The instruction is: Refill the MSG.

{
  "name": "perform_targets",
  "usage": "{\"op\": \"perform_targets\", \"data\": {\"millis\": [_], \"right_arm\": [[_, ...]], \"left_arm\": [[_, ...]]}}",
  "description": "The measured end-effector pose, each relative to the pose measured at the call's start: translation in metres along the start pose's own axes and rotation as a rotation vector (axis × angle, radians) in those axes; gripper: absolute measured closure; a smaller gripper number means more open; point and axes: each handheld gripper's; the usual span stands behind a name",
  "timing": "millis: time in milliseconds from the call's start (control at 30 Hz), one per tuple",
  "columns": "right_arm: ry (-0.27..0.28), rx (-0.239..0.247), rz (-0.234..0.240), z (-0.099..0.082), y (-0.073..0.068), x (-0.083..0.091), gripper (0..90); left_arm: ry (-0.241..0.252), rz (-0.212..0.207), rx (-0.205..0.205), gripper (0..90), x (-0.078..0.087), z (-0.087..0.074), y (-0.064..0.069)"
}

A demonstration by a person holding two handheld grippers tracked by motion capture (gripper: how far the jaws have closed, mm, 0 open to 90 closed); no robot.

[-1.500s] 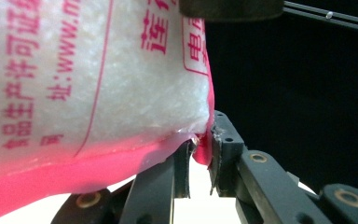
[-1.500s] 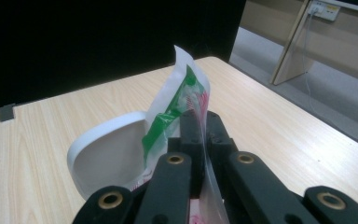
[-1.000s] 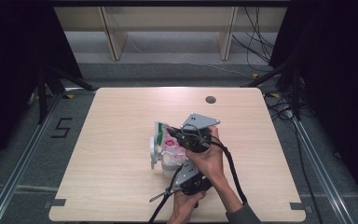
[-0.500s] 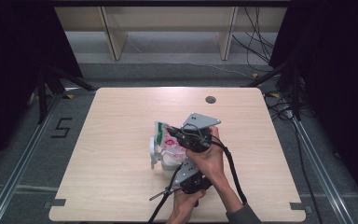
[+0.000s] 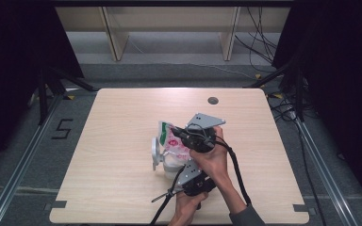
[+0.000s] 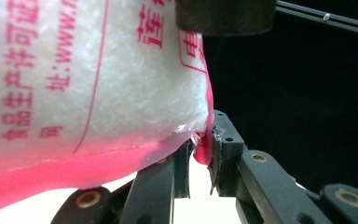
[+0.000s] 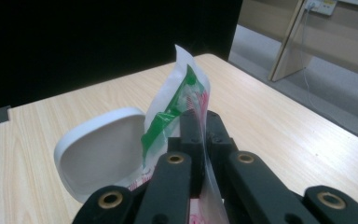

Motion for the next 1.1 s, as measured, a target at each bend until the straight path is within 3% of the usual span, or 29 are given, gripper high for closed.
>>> {"op": "perform_targets", "data": {"millis": [33, 100, 133, 167, 267, 333, 433, 500, 533, 1000, 1100], "right_arm": [[-0.015, -0.025, 0.012, -0.0002, -0.0015, 0.0003, 89.5], [0.010, 0.009, 0.007, 0.0010, 0.0006, 0.0012, 89.5], [0.006, 0.003, 0.018, 0.0017, 0.0000, 0.0031, 89.6], [0.027, 0.005, -0.004, 0.0020, -0.0003, 0.0031, 89.5], [-0.009, 0.010, 0.009, 0.0009, 0.0002, 0.0010, 89.6], [-0.008, -0.023, 0.007, -0.0004, -0.0015, -0.0005, 89.5], [-0.009, 0.007, 0.019, 0.0014, -0.0005, 0.0022, 89.5], [-0.003, 0.020, 0.012, 0.0013, -0.0003, 0.0008, 89.5], [-0.011, -0.012, 0.013, 0.0000, -0.0019, -0.0002, 89.6], [-0.006, 0.019, 0.009, 0.0014, -0.0019, 0.0016, 89.5], [-0.011, -0.019, 0.022, 0.0016, -0.0044, 0.0033, 89.6]], "left_arm": [[0.006, -0.003, -0.001, 79.2, 0.0001, 0.0000, -0.0002], [0.004, -0.001, 0.000, 79.4, 0.0007, 0.0006, -0.0006], [0.005, -0.003, 0.001, 79.5, 0.0002, 0.0005, -0.0005], [0.010, -0.009, -0.001, 79.5, -0.0002, 0.0003, -0.0002], [0.003, -0.005, 0.004, 79.3, -0.0008, -0.0013, -0.0003], [0.003, -0.006, 0.007, 79.4, -0.0003, -0.0013, -0.0011], [0.025, -0.019, -0.001, 79.5, -0.0013, -0.0011, -0.0013], [0.004, -0.002, 0.005, 79.4, 0.0000, -0.0008, -0.0006], [0.000, 0.002, 0.006, 79.3, 0.0001, -0.0010, -0.0003], [0.017, -0.005, 0.001, 79.5, 0.0013, -0.0007, 0.0008], [0.016, -0.003, 0.000, 79.5, 0.0017, -0.0003, 0.0004]]}}
Point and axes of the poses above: each handheld gripper's, and its own axes: x roughly backward along the jaws, z roughly out of its top, y roughly to its right, and after that the axes turned 12 degrees about -y, right-handed
